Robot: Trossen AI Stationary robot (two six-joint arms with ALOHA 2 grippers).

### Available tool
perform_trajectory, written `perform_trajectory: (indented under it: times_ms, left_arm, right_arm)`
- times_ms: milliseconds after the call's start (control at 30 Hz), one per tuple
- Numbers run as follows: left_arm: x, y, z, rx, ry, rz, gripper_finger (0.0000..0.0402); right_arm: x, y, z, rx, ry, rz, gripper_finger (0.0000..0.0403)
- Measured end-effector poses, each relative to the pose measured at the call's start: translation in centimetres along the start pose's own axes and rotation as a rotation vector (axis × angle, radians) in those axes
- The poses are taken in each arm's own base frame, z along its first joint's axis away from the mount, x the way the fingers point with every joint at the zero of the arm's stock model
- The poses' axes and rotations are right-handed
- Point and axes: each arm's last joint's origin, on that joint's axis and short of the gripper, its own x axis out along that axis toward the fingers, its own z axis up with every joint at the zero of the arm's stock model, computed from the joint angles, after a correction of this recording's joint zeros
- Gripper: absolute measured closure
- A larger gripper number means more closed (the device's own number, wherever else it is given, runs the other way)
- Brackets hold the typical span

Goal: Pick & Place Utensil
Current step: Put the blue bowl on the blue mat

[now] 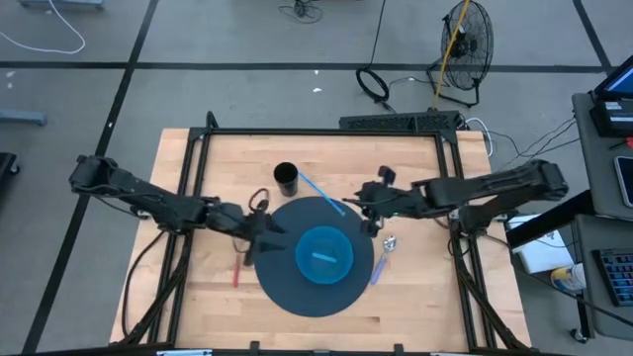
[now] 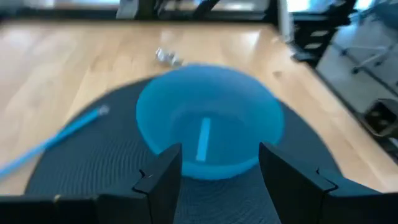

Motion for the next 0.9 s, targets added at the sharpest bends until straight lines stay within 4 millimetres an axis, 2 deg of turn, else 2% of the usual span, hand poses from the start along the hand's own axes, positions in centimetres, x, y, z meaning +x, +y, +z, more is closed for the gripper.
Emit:
perform_trajectory:
  times_ms: [167, 400, 567, 900]
  left_arm:
    - [2.5, 0.8, 1.4, -0.239, 0.165, 0.133, 0.0183]
    - [5.6, 0.9, 3.5, -0.320, 0.253, 0.162, 0.0183]
    - [7.3, 1.8, 3.0, -0.391, 0.368, 0.230, 0.0183]
    - [9.3, 2.7, 1.7, -0.465, 0.452, 0.214, 0.0183]
  right_arm:
    - [-1.4, -0.8, -1.5, 0.033, -0.033, -0.004, 0.0298]
    - [-1.5, -1.5, -4.2, 0.071, -0.053, 0.010, 0.0298]
    - [-1.6, -1.7, -5.6, 0.089, -0.051, 0.018, 0.0298]
    - [-2.9, -1.3, -5.6, 0.078, -0.107, 0.068, 0.0298]
